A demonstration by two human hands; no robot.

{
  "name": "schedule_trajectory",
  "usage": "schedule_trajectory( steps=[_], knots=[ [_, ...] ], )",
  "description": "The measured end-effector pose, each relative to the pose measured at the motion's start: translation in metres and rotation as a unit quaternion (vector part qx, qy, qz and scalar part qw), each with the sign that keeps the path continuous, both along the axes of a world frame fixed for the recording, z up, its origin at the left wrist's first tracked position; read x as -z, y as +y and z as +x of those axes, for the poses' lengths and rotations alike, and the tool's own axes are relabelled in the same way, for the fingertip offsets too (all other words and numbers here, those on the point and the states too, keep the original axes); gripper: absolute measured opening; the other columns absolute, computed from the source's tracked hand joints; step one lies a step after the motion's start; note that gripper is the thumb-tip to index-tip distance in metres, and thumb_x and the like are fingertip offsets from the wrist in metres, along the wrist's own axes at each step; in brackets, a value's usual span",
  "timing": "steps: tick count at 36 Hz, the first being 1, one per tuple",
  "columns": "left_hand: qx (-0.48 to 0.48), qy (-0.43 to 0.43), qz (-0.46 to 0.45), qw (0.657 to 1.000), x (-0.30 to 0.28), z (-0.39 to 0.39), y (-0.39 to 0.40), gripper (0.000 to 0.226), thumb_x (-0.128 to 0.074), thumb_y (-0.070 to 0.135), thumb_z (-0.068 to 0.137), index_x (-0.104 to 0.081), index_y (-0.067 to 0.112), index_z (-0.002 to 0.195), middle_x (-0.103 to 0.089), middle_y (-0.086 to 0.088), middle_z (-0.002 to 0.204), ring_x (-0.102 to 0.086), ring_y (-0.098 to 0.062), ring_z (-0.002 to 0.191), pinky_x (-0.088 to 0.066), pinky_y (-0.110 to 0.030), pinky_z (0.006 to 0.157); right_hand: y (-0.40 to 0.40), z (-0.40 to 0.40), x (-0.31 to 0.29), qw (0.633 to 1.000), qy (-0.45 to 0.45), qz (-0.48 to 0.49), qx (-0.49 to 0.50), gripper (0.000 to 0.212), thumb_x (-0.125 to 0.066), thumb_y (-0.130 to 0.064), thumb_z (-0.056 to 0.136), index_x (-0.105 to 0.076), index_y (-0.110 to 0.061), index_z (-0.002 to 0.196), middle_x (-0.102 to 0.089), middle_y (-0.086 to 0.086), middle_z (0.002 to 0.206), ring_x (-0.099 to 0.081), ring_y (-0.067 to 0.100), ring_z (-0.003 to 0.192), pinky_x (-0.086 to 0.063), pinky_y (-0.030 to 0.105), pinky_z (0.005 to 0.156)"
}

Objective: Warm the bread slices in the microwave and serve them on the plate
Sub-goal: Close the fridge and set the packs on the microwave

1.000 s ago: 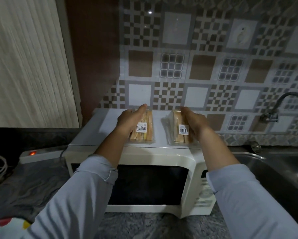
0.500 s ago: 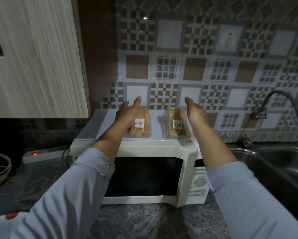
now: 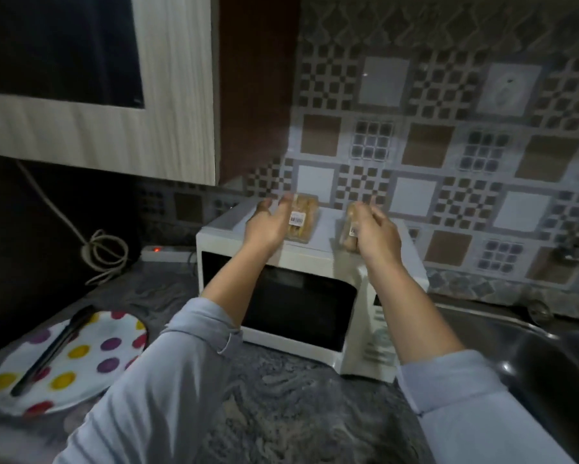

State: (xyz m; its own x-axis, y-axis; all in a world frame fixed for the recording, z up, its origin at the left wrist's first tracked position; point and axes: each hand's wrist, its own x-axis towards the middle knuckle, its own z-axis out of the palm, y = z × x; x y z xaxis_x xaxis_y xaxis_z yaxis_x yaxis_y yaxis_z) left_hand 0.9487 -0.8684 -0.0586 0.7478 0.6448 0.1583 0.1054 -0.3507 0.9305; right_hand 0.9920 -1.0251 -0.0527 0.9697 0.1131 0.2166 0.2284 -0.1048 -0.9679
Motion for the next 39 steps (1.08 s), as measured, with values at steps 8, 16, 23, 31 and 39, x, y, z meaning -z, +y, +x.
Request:
schedule_trajectory(
  steps=[8,16,23,31,39],
  knots=[
    [-0.064,-0.023,-0.016,0.998,0.035,-0.074,-0.064,0.063,-0.034,0.055,0.096,-0.03,0.019,0.147,-0.037,-0.007,0.15,-0.038,-0.027,0.136,-0.033,-0.033,0.104,-0.039,-0.049,0.021,0.997,0.004,-0.013,-0.074,0.05,-0.046,-0.046,0.094,-0.048,-0.022,0.138,-0.051,-0.003,0.14,-0.047,0.016,0.127,-0.034,0.03,0.106],
    [-0.198,-0.016,0.016,0.98,0.033,-0.182,-0.06,0.062,-0.036,0.053,0.096,-0.034,0.015,0.145,-0.044,-0.007,0.145,-0.04,-0.025,0.134,-0.033,-0.034,0.107,-0.013,-0.119,0.026,0.981,0.018,-0.002,-0.194,0.049,-0.045,-0.046,0.094,-0.049,-0.024,0.137,-0.048,-0.006,0.142,-0.045,0.016,0.129,-0.033,0.024,0.093],
    [-0.315,-0.043,0.004,0.948,0.027,-0.298,-0.04,0.063,-0.037,0.053,0.095,-0.031,0.017,0.146,-0.043,-0.007,0.145,-0.043,-0.024,0.131,-0.037,-0.039,0.109,0.038,-0.206,0.02,0.951,0.004,-0.002,-0.309,0.05,-0.045,-0.042,0.096,-0.047,-0.019,0.14,-0.047,-0.002,0.143,-0.043,0.017,0.131,-0.033,0.027,0.101],
    [-0.471,-0.064,0.023,0.88,0.019,-0.465,-0.017,0.059,-0.04,0.051,0.095,-0.035,0.018,0.144,-0.045,-0.005,0.144,-0.044,-0.021,0.132,-0.036,-0.036,0.11,0.102,-0.353,0.012,0.892,0.004,0.013,-0.452,0.05,-0.046,-0.042,0.095,-0.046,-0.02,0.14,-0.048,-0.002,0.141,-0.044,0.016,0.13,-0.032,0.024,0.097],
    [-0.614,-0.077,0.094,0.78,0.012,-0.637,-0.013,0.053,-0.045,0.042,0.096,-0.037,0.018,0.142,-0.035,-0.004,0.149,-0.035,-0.018,0.137,-0.031,-0.032,0.111,0.142,-0.523,0.009,0.821,0.007,-0.004,-0.572,0.051,-0.044,-0.044,0.095,-0.041,-0.025,0.142,-0.046,-0.003,0.141,-0.042,0.016,0.129,-0.032,0.026,0.094]
  ],
)
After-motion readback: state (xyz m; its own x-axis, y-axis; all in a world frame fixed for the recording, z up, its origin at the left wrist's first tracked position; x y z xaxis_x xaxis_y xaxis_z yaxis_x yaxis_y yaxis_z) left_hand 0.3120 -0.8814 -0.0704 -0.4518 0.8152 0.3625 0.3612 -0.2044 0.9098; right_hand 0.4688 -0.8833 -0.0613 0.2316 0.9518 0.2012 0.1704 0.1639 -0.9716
